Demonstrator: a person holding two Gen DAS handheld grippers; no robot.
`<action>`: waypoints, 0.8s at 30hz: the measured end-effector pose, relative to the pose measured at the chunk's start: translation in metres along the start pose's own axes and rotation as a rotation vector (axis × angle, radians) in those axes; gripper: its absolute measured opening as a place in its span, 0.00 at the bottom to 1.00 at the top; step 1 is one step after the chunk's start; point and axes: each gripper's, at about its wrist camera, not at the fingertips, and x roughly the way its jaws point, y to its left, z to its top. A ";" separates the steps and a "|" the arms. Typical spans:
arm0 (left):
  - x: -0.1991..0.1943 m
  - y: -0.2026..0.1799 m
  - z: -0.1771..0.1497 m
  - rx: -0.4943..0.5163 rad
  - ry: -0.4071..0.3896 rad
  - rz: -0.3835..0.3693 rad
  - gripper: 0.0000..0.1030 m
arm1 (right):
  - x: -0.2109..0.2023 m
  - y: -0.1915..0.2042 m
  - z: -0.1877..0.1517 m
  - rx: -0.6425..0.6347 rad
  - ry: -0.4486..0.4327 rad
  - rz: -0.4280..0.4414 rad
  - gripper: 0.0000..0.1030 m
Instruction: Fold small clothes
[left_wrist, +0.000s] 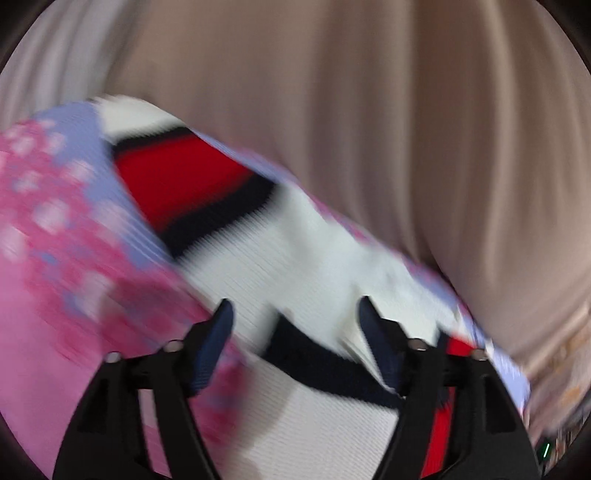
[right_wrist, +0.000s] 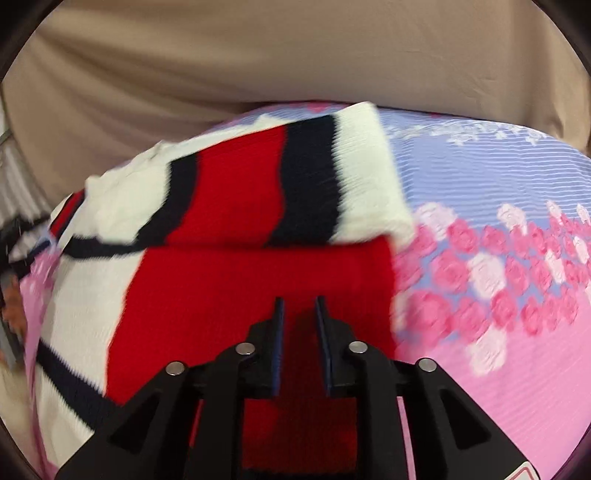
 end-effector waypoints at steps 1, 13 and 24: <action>-0.005 0.019 0.020 -0.037 -0.038 0.036 0.82 | 0.000 0.005 -0.006 -0.008 0.006 0.020 0.27; 0.073 0.200 0.163 -0.414 -0.023 0.204 0.83 | -0.011 0.041 -0.017 -0.148 -0.009 -0.064 0.56; 0.092 0.176 0.185 -0.265 0.003 0.172 0.06 | -0.010 0.039 -0.016 -0.141 -0.009 -0.043 0.63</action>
